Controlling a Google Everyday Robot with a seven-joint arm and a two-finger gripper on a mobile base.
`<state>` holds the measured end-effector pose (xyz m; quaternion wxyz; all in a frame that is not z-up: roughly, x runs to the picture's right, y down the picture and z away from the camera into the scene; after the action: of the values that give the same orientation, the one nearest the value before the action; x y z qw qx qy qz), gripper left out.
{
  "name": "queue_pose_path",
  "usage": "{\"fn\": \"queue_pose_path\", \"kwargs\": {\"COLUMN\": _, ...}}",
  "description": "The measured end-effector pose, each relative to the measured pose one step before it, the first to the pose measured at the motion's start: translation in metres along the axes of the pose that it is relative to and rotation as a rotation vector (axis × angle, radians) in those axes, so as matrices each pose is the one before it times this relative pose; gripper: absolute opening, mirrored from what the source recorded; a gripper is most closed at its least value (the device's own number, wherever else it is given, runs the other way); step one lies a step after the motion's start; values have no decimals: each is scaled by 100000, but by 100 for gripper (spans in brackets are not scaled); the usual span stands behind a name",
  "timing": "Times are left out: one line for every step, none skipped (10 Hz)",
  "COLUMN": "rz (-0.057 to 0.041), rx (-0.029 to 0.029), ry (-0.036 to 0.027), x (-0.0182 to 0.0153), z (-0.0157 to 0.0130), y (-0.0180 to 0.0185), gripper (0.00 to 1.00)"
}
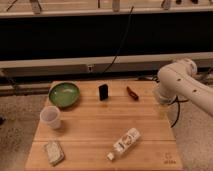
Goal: Knock the eraser over
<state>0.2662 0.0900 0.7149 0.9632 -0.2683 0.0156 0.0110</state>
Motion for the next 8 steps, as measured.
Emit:
{"fn": "queue_pose_path", "kwargs": {"rz": -351, "rx": 299, "ry": -102, "x": -323, "z": 272, "y": -192, "gripper": 80}}
{"fn": "queue_pose_path", "kwargs": {"rz": -488, "rx": 412, "ry": -10, "x": -420, "z": 407, "y": -362, "gripper": 80}}
{"fn": "queue_pose_path", "kwargs": {"rz": -575, "rx": 296, "ry": -169, "x": -504, "z": 403, "y": -592, "gripper": 80}}
{"fn": "queue_pose_path", "kwargs": {"rz": -837, "rx": 594, "ry": -160, "x": -526, "z": 556, "y": -807, "gripper": 80}}
{"fn": "queue_pose_path", "kwargs": {"rz": -329, "rx": 516, "ry": 157, "x": -141, "z": 417, "y": -491, "gripper": 80}}
{"fn": "queue_pose_path", "kwargs": {"rz": -169, "rx": 215, "ry": 38, "x": -148, "z": 332, "y": -266, "gripper": 80}}
{"fn": "queue_pose_path", "kwargs": {"rz": -695, "rx": 358, "ry": -10, "x": -481, "z": 224, "y": -174, "gripper": 80}}
{"fn": "queue_pose_path", "kwargs": {"rz": -404, "rx": 261, "ry": -146, "x": -360, "z": 370, "y": -44, "gripper": 80}}
